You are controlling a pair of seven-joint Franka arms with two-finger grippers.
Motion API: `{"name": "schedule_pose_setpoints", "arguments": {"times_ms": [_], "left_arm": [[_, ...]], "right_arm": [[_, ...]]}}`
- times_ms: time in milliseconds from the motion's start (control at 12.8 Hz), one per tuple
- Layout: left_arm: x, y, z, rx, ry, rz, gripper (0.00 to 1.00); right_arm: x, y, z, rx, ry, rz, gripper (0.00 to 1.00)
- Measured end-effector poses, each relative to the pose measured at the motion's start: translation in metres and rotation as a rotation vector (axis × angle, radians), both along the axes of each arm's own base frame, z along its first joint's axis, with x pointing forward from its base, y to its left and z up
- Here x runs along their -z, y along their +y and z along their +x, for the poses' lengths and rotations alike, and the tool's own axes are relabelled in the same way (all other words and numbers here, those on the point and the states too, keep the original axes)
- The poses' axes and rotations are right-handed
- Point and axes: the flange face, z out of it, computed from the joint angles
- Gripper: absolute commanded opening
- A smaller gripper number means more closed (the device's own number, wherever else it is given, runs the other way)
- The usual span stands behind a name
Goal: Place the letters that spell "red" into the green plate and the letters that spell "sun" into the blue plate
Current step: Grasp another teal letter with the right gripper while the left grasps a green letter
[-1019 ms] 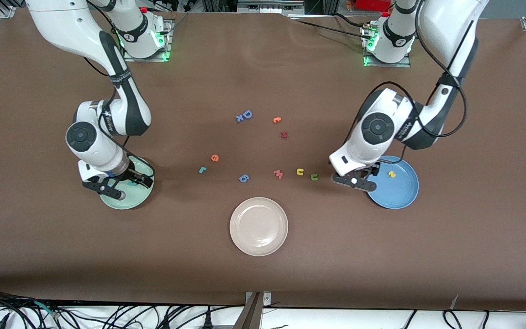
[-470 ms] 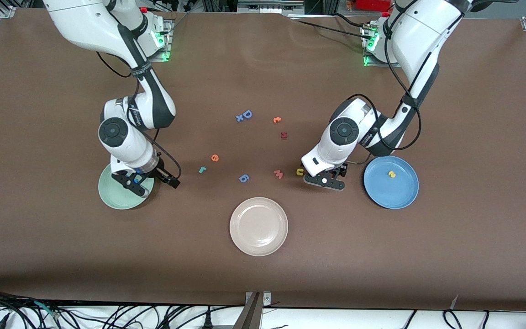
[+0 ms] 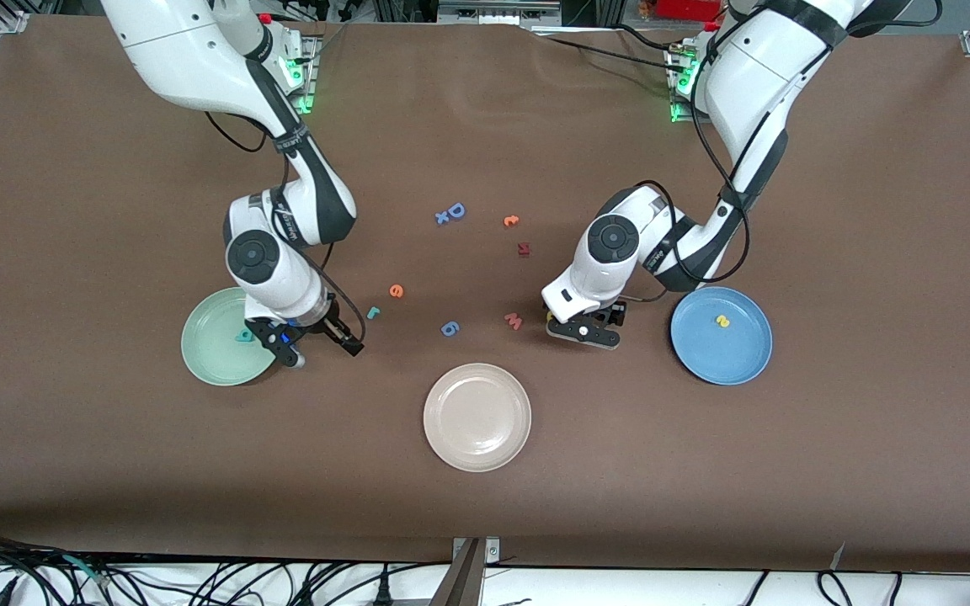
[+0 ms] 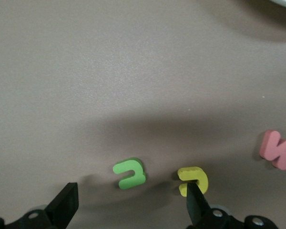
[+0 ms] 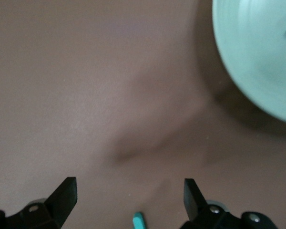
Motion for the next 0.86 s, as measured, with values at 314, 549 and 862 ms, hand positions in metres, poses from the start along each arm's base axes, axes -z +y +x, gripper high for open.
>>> {"name": "schedule_pose_setpoints", "arguments": {"times_ms": [314, 549, 862], "left_arm": [[0.004, 0.006, 0.005, -0.008, -0.002, 0.008, 0.92], [0.005, 0.006, 0.005, -0.007, -0.004, 0.006, 0.54], [0.008, 0.009, 0.006, -0.009, -0.002, 0.009, 0.3]], "right_arm": [[0.021, 0.034, -0.019, 0.044, 0.049, -0.018, 0.99], [0.03, 0.041, -0.026, 0.063, 0.07, -0.028, 0.99], [0.041, 0.044, -0.031, 0.076, 0.089, -0.039, 0.87]]}}
